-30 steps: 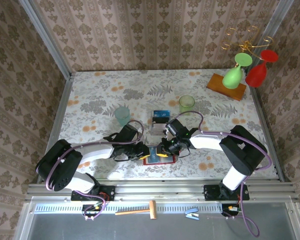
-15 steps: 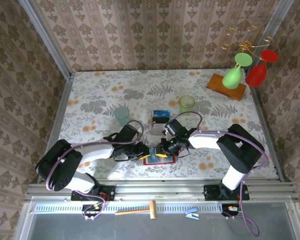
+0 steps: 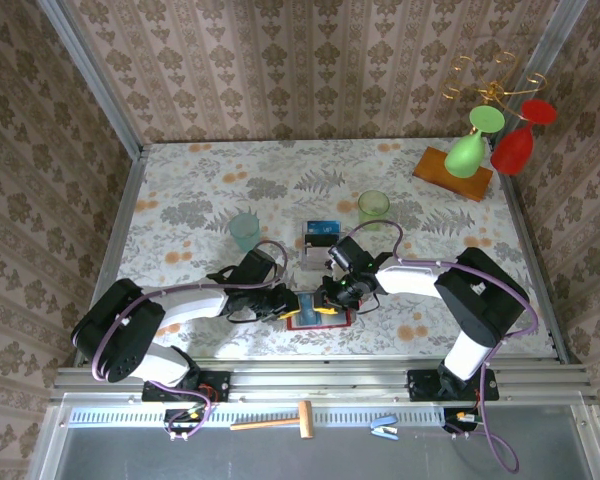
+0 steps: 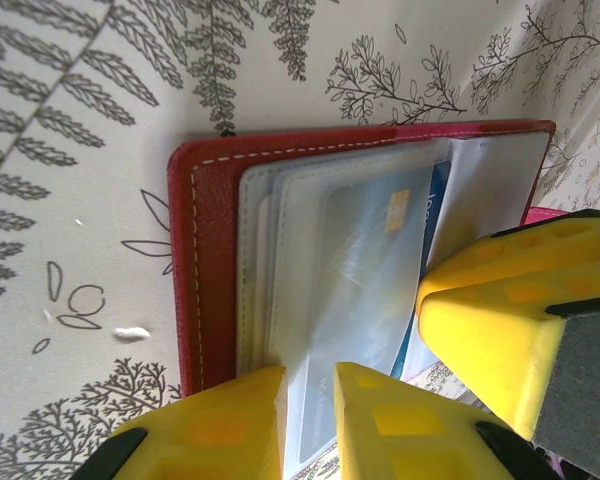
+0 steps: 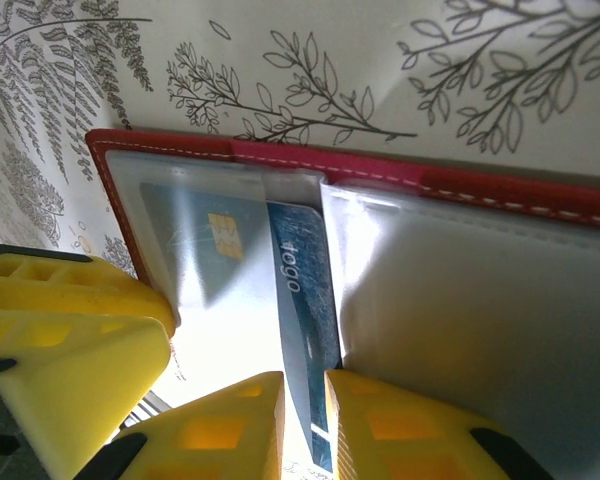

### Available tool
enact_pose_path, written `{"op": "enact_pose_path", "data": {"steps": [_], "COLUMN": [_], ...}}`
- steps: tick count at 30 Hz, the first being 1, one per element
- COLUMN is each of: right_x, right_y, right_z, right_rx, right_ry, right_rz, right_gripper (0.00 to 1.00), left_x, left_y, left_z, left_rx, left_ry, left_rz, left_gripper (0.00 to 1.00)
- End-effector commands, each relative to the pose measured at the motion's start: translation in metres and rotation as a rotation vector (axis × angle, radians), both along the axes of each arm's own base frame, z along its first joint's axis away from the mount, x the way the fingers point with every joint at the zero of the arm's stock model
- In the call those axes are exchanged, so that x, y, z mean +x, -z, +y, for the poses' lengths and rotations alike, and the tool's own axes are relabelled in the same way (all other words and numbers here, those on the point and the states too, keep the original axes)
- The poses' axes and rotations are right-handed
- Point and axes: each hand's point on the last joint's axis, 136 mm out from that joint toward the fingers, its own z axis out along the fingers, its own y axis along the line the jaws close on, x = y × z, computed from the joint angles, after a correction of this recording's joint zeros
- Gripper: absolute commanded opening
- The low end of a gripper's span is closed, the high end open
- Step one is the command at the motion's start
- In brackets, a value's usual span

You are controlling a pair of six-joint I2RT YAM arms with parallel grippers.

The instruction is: Take the credit cards out of the card holder

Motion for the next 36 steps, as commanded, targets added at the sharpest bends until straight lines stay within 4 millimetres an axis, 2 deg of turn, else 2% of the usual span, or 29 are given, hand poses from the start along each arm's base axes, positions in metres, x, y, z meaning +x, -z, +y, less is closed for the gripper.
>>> {"op": "enact_pose_path", "data": {"steps": [1, 8, 14, 20, 28, 36], "right_x": [-0.001, 0.0, 0.008, 0.008, 0.006, 0.003], "right_y": [0.0, -0.007, -0.022, -0.022, -0.006, 0.004], "right_z": [-0.007, -0.006, 0.001, 0.001, -0.005, -0.009], "right_rx": [-0.058, -0.045, 0.025, 0.079, 0.097, 0.101], "right_ry": [-0.007, -0.006, 0.021, 0.039, 0.049, 0.047], "right_rz": [-0.015, -0.025, -0.06, -0.042, 0.01, 0.035], "right_gripper": [0.22, 0.21, 0.22, 0.22, 0.22, 0.22], "left_x": [-0.005, -0.002, 0.001, 0.003, -0.004, -0.01], "left_y": [0.013, 0.009, -0.01, -0.015, 0.0, 0.014], "left_z": [0.008, 0.007, -0.008, -0.011, -0.006, -0.002], "left_rx": [0.037, 0.031, 0.037, 0.033, 0.055, 0.074], "left_ry": [0.008, 0.005, 0.058, 0.057, 0.066, 0.068], "left_rz": [0.018, 0.013, -0.032, -0.042, -0.007, 0.028], "left_gripper": [0.21, 0.21, 0.2, 0.16, 0.04, 0.04]}}
